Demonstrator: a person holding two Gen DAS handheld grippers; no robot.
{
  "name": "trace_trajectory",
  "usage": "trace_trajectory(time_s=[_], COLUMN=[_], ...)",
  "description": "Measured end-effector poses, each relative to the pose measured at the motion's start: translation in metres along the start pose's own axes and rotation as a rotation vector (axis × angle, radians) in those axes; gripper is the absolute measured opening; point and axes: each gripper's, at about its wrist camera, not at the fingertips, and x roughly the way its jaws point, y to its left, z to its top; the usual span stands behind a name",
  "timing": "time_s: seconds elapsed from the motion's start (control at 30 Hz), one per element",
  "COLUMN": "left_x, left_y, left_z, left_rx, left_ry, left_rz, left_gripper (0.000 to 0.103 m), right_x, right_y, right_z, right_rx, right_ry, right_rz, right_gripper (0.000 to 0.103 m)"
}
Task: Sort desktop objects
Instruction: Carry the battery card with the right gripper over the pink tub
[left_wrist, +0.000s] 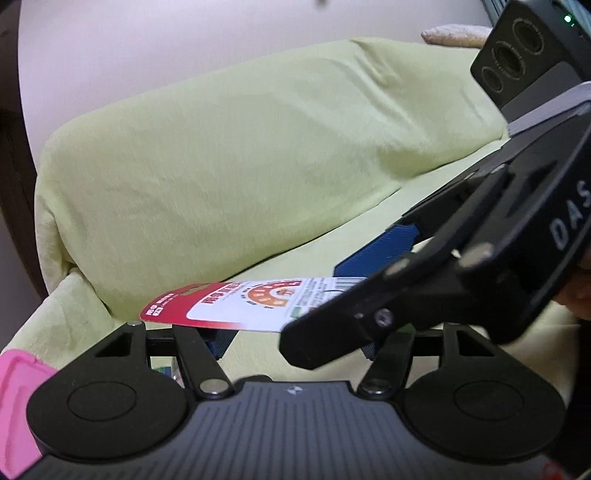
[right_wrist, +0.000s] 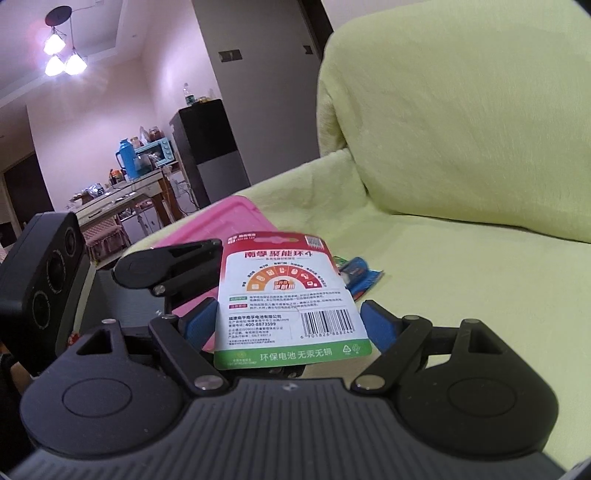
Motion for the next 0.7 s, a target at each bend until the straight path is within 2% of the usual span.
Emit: trace_trajectory(time_s=[0.13,0.33,0.57,0.7], left_x=[-0.025,-0.093,-0.168,-0.197], left_y=[-0.015,-0.029,-0.044,-0.046], left_z=[-0.002,0.000,-0.014,-0.029], left_rx=[0.017,0.011,-0.025,-0.058], left_ry=[0.005,0.014,0.039,0.069], left_rz=[0.029,0.100,0.208,0.263], left_gripper=[0.065,0.065,0.065,0.065], right_x=[-0.014,-0.026,-0.026,-0.022], right_y=[0.030,0.084,0.146,0.178], right_z=[-0.003,-0.004,-0.010,-0.022], right_rx=[-0.036,-0.090,-0.153,-0.191], right_ry=[0.010,0.015,0.042,0.086], right_rz=[0.026,0.099,0.204,0.266], right_gripper=[0.081,0.081,0.081,0.081])
